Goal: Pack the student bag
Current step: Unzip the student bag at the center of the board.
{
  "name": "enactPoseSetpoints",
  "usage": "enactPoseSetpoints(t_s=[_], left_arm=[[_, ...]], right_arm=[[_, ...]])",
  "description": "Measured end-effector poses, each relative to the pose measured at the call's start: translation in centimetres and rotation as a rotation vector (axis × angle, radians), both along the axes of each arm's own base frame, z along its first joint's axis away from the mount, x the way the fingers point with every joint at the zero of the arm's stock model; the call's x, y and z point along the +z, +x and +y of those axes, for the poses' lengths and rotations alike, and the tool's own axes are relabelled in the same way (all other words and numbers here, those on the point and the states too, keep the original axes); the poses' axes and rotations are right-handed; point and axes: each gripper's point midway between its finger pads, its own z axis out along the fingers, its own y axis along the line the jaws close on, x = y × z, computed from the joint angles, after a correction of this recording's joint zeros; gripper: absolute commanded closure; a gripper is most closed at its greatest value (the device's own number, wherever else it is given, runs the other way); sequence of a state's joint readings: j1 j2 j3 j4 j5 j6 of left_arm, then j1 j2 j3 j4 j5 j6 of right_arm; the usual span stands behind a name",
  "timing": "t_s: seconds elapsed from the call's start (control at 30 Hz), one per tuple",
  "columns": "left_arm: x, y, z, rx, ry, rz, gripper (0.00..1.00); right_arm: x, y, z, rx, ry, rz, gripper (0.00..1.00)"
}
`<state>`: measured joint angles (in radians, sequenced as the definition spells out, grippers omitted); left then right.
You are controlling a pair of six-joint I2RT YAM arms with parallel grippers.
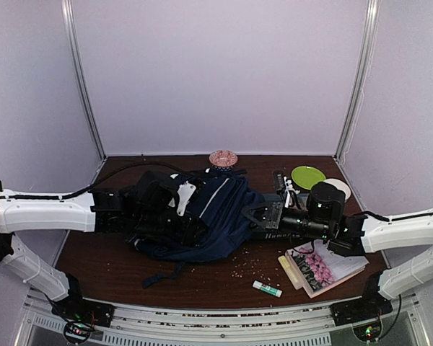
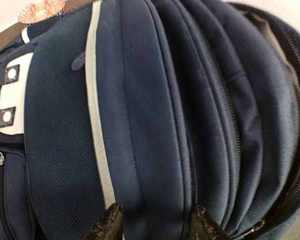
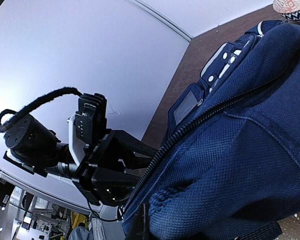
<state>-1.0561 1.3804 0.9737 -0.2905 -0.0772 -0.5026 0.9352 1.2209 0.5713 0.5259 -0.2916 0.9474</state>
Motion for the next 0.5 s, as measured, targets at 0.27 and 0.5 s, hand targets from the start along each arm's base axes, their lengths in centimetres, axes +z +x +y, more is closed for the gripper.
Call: enactPoseSetpoints(t_s=[0.27, 0.5], left_arm=[[-2.1, 0.2, -1.0, -0.003, 0.095, 0.042, 0.47], [-1.6, 0.5, -1.1, 0.007, 0.134, 0.020, 1.00]], right_arm=[[-0.6, 0.2, -0.3, -0.008, -0.022, 0.009, 1.00], [-1.2, 0.5, -0.8, -0.022, -0.053, 0.010, 1.00]])
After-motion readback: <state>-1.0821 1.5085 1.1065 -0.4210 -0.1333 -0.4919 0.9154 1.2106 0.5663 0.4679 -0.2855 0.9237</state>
